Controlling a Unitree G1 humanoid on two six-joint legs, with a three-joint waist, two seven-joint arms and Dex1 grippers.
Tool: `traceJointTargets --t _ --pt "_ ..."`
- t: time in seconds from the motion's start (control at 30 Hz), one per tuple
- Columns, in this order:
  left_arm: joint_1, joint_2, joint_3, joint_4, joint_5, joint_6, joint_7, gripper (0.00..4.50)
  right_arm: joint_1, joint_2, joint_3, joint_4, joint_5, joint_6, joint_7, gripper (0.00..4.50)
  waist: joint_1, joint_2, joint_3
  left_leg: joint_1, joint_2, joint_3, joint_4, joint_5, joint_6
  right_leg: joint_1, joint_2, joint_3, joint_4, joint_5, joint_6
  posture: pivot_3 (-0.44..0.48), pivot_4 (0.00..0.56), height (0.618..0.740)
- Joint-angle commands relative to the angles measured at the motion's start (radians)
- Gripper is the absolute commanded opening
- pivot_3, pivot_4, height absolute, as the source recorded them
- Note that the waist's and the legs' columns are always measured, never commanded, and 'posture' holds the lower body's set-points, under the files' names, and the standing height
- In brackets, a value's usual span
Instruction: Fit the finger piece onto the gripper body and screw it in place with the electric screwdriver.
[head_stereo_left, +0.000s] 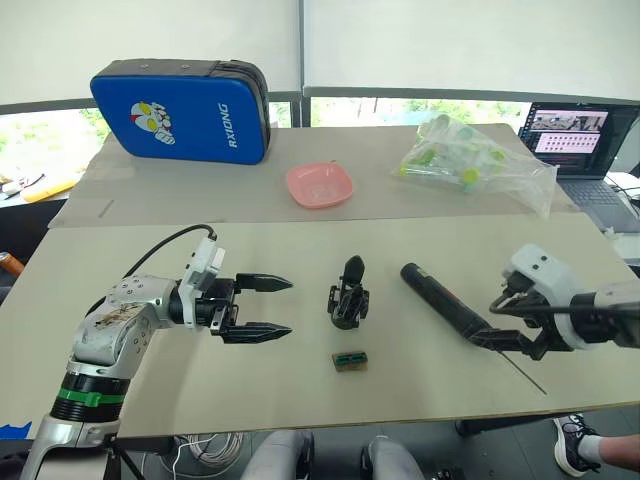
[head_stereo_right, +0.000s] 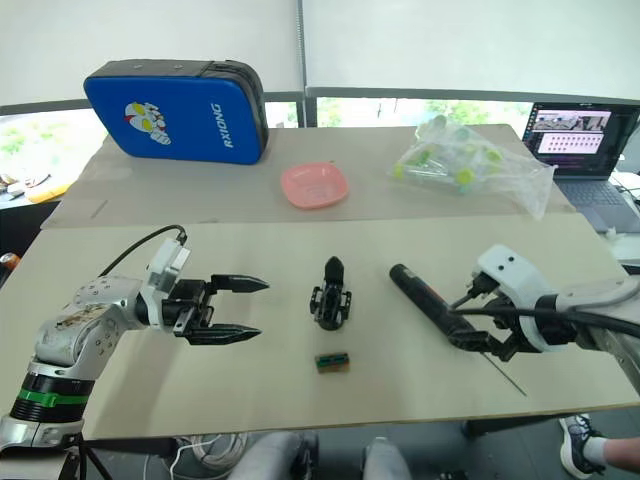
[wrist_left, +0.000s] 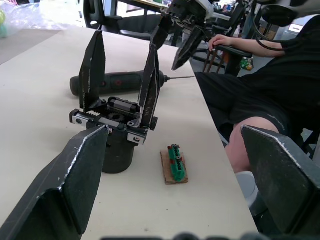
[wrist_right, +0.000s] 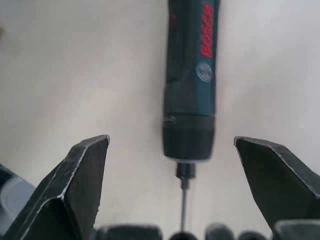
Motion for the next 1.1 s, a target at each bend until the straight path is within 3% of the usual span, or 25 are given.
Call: traceJointTargets --t 0.03,0.17,0.4,1.1 --pt "-0.037 0.006 -0.009 0.007 -0.001 -0.009 -0.018 4.5 -0.167 -0.016 0.166 0.069 -0.035 0.026 0.028 4.44 -0.002 0.0 0.0 -0.001 0.0 0.001 0.0 0.0 0.0 -0.001 0.0 0.0 0.0 0.0 0.0 0.0 0.15 0.74" --pt "-0.052 -0.005 -0.013 0.007 -0.007 -0.007 -0.011 4.5 -0.386 0.024 0.374 0.183 -0.08 0.045 0.071 4.44 -0.006 0.0 0.0 -0.007 -0.001 0.003 0.001 0.0 0.0 -0.008 -0.001 0.001 0.001 0.001 0.0 0.0 0.15 0.74" --pt "-0.016 -0.005 -0.002 -0.031 -0.022 -0.013 -0.008 4.5 -0.509 0.057 0.584 0.236 -0.117 0.045 0.148 4.44 -0.004 0.0 0.0 -0.011 -0.001 0.003 0.002 0.0 0.001 -0.013 -0.001 0.0 0.003 0.001 0.0 0.0 0.15 0.74" --pt "-0.01 -0.015 -0.009 -0.092 -0.021 -0.024 0.02 4.5 -0.541 0.183 0.754 0.456 -0.293 -0.067 0.207 4.44 -0.005 0.0 0.0 -0.01 -0.001 0.003 0.005 0.001 -0.001 -0.014 0.0 0.0 0.007 0.003 0.001 0.0 0.15 0.74"
